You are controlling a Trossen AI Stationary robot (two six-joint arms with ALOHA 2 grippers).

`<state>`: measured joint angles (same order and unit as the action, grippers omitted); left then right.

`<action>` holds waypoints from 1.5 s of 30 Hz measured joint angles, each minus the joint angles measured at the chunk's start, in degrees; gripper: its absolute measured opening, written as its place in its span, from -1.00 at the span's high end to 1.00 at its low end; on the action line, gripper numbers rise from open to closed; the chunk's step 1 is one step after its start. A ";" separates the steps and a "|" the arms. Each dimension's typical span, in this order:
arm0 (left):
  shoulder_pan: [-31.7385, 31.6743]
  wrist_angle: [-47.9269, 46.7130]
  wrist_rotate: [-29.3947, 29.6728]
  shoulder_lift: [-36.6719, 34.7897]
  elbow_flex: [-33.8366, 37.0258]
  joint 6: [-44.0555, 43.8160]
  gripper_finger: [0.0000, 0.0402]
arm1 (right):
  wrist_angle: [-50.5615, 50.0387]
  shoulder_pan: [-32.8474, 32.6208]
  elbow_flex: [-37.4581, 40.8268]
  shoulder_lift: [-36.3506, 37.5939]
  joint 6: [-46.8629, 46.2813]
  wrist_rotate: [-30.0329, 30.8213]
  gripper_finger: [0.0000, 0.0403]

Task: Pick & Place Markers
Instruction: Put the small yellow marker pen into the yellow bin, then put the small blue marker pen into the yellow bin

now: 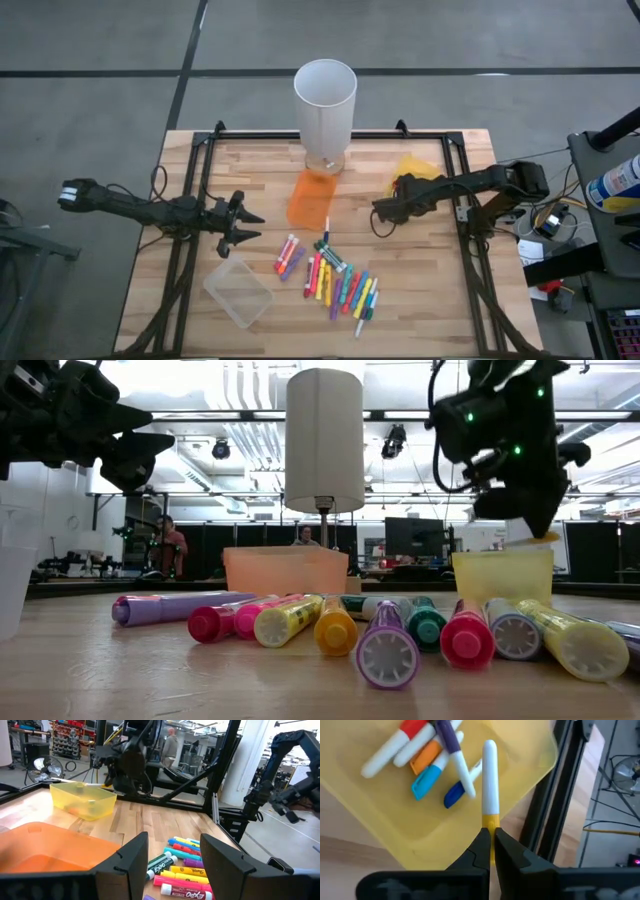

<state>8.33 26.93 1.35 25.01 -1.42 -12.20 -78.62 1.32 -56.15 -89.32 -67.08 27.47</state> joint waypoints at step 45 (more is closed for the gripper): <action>-0.01 0.00 0.01 -0.01 -0.01 -0.01 0.13 | 6.94 1.81 1.19 0.00 5.73 1.35 0.35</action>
<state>8.32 26.94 1.36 25.00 -1.43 -12.21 -71.68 3.13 -54.95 -89.32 -61.35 28.82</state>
